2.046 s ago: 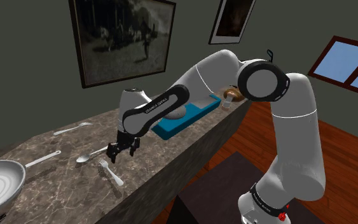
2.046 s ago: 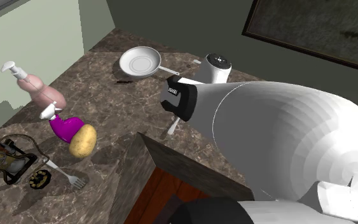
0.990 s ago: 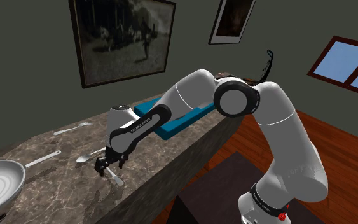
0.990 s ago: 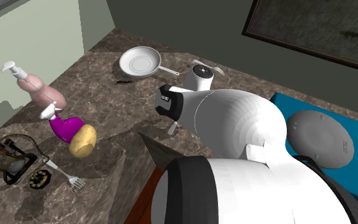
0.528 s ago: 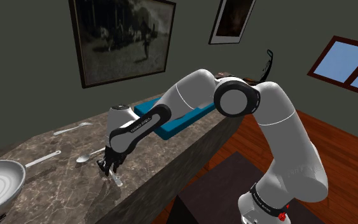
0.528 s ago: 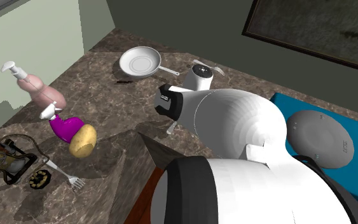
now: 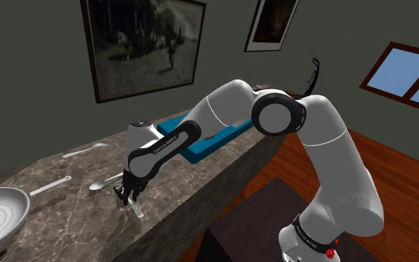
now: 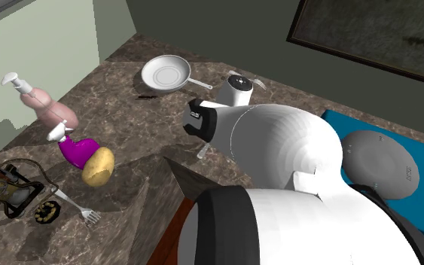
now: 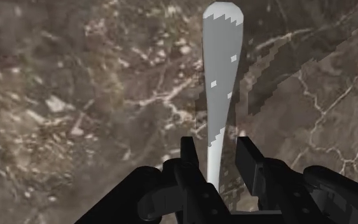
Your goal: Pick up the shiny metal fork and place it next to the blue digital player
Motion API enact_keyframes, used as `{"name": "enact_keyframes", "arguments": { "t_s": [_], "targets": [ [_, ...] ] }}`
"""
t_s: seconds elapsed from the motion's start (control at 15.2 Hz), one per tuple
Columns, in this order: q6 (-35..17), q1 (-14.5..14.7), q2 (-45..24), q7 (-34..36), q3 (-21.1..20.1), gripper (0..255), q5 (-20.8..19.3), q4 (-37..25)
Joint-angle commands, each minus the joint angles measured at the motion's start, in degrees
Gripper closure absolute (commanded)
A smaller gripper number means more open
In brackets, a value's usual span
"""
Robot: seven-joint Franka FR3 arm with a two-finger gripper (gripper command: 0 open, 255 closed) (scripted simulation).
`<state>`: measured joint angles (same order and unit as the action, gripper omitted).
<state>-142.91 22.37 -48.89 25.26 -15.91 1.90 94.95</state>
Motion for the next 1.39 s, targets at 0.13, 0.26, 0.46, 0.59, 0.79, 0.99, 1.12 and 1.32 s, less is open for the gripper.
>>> {"name": "enact_keyframes", "arguments": {
  "t_s": [0.13,0.26,0.46,0.59,0.79,0.99,1.12,1.32],
  "targets": [
    [1.47,-0.35,2.35,0.21,-0.32,255,0.26,0.88],
    [2.29,-0.52,3.57,0.33,-0.51,255,0.40,1.27],
    [3.57,-0.77,5.37,0.50,-0.78,255,0.62,1.76],
    [4.45,-0.94,6.53,0.61,-0.96,255,0.77,2.02],
    [5.83,-1.18,8.23,0.77,-1.23,255,1.01,2.31],
    [7.27,-1.41,9.87,0.93,-1.48,255,1.24,2.47],
    [8.26,-1.55,10.93,1.04,-1.65,255,1.40,2.52],
    [9.78,-1.77,12.46,1.20,-1.89,255,1.64,2.49]
  ]
}}
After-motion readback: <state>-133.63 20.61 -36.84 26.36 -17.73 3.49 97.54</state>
